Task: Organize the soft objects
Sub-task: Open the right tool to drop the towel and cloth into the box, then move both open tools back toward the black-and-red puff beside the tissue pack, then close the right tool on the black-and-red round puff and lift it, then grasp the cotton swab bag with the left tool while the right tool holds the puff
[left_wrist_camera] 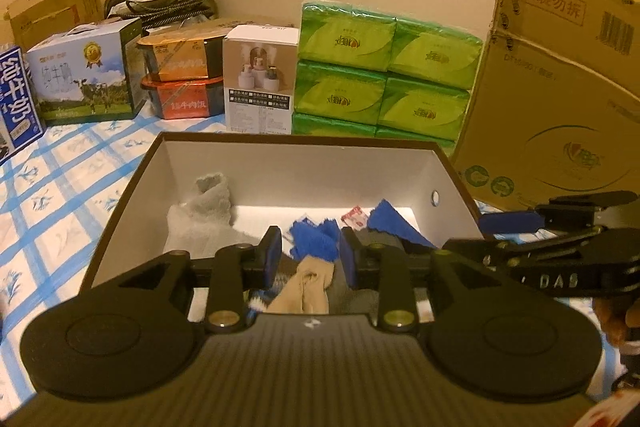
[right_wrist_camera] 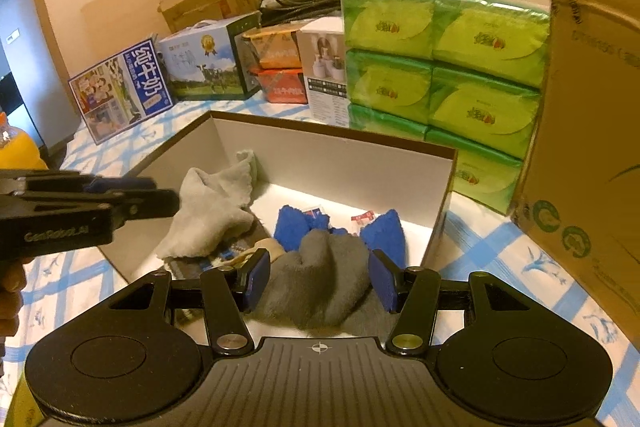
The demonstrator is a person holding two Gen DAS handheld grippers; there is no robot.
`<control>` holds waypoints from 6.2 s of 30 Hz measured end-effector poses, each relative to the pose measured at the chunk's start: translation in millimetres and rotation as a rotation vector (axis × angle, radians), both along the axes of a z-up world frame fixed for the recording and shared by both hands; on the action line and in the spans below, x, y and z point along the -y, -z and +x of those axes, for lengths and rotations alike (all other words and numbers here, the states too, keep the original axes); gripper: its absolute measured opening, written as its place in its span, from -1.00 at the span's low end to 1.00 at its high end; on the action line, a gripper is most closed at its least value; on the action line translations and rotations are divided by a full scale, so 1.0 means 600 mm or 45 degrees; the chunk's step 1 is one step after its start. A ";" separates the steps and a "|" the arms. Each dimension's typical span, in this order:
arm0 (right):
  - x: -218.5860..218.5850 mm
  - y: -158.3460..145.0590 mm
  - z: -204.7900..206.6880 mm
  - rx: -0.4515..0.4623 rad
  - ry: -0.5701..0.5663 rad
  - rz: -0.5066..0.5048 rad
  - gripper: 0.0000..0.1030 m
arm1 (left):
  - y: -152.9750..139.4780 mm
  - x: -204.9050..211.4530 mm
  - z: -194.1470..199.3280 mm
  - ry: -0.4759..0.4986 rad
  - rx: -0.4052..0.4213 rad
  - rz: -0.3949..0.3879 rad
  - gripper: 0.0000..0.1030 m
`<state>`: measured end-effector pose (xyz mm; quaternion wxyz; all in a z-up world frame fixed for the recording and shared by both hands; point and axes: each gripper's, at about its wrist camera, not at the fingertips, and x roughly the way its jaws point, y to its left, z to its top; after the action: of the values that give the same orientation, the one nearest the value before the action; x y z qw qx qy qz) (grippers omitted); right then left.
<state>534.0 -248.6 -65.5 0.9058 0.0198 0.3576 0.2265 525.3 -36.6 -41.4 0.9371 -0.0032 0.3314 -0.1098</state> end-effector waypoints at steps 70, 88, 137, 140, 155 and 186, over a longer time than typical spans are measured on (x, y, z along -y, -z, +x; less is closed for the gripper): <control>-0.220 0.079 -0.451 0.078 -0.103 -0.321 0.30 | 0.036 -0.273 -0.482 -0.418 -0.150 -0.029 -0.33; -0.254 0.161 -0.348 0.064 -0.067 -0.412 0.30 | 0.108 -0.308 -0.430 -0.435 -0.215 -0.055 -0.33; -0.019 -0.067 -0.506 0.339 0.216 0.029 -0.81 | 0.020 -0.055 -0.458 -0.008 -0.129 -0.064 -0.33; 0.019 -0.073 -0.507 0.352 0.279 0.039 -0.80 | 0.027 -0.019 -0.442 0.021 -0.137 -0.041 -0.33; 0.177 -0.045 -0.465 0.324 0.538 0.084 -0.80 | 0.093 0.059 -0.368 0.032 -0.233 -0.032 -0.21; 0.237 0.065 -0.409 0.097 0.640 0.116 -0.80 | 0.199 0.089 -0.278 0.052 -0.342 -0.022 -0.18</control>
<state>288.5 -390.8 -104.5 0.9446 0.1404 0.2964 0.0108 358.3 -90.0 -160.5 0.8817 -0.0191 0.4531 -0.1304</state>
